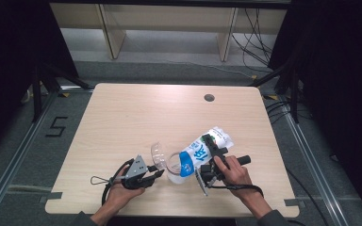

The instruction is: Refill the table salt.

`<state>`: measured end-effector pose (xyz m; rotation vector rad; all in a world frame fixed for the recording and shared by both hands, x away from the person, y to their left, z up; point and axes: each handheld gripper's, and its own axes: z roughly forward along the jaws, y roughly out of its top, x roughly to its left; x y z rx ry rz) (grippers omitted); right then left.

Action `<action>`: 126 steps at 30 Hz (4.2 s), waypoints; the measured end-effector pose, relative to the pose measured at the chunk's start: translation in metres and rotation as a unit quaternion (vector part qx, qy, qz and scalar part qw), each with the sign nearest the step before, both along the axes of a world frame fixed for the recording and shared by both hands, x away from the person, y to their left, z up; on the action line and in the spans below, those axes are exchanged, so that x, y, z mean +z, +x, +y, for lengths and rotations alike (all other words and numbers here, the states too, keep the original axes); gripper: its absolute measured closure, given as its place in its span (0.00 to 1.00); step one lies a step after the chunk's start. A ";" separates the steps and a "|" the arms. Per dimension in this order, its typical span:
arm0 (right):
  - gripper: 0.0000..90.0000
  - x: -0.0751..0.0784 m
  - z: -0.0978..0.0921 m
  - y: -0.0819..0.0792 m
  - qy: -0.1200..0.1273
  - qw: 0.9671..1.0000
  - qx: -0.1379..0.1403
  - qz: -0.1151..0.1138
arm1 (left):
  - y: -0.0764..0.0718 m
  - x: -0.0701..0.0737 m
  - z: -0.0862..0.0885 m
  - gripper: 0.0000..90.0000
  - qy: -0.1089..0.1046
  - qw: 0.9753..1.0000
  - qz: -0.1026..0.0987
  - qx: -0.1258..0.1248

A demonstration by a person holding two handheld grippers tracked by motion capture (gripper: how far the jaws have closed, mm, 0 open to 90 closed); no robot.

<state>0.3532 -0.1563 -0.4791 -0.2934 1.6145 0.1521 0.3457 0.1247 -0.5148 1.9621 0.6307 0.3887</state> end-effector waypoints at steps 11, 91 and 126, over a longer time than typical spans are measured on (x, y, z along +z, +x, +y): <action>0.60 0.000 0.000 0.001 0.002 1.000 0.006 -0.006 | 0.000 0.000 0.000 0.81 0.000 1.000 0.000 0.000; 0.63 0.007 0.001 0.001 -0.032 0.999 0.029 -0.032 | 0.000 0.000 0.000 0.81 0.001 1.000 0.000 -0.001; 0.66 0.003 -0.001 -0.004 -0.008 1.000 -0.007 -0.008 | 0.000 0.000 0.000 0.81 0.001 1.000 -0.001 -0.001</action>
